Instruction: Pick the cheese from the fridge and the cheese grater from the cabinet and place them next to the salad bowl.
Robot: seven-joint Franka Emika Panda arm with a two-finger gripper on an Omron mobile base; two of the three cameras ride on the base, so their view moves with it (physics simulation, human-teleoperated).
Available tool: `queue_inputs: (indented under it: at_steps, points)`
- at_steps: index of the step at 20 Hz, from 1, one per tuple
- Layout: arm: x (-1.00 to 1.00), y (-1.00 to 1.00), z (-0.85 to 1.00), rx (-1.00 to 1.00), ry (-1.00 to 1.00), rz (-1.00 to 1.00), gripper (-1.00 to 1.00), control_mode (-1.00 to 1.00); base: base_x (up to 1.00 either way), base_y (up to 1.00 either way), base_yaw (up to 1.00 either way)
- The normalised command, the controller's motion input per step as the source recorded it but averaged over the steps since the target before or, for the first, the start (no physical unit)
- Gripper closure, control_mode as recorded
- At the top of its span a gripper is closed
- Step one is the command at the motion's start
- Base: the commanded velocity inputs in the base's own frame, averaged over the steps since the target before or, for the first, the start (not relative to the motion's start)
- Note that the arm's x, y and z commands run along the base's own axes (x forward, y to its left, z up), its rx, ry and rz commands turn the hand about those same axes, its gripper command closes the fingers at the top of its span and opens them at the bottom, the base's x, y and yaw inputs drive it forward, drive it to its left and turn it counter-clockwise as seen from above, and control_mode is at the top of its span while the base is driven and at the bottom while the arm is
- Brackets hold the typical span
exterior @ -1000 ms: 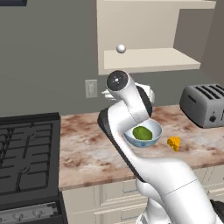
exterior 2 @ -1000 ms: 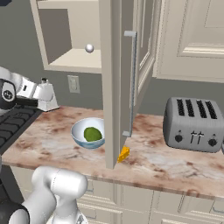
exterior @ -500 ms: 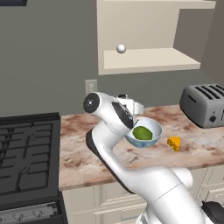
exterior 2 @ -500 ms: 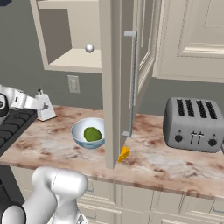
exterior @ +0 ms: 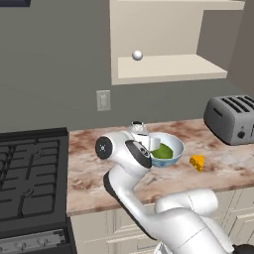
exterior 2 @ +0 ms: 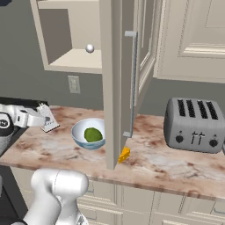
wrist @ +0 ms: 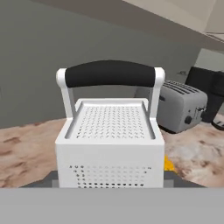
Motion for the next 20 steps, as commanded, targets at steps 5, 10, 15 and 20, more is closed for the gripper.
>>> queue_inputs:
  at_steps: [5,10,15,20]
  points:
    - [0.03,0.08,-0.36,0.01,-0.06,0.00,1.00,-1.00,0.00,0.00,0.00]
    - [0.09,0.20,-0.35,0.08,0.00,-0.02,1.00,-1.00,0.00,0.00,0.00]
    - [0.03,0.26,-0.36,0.03,0.03,-0.05,1.00,-1.00,0.00,0.00,0.00]
    - [0.06,0.14,-0.38,0.02,0.01,-0.08,1.00,-1.00,0.00,0.00,0.00]
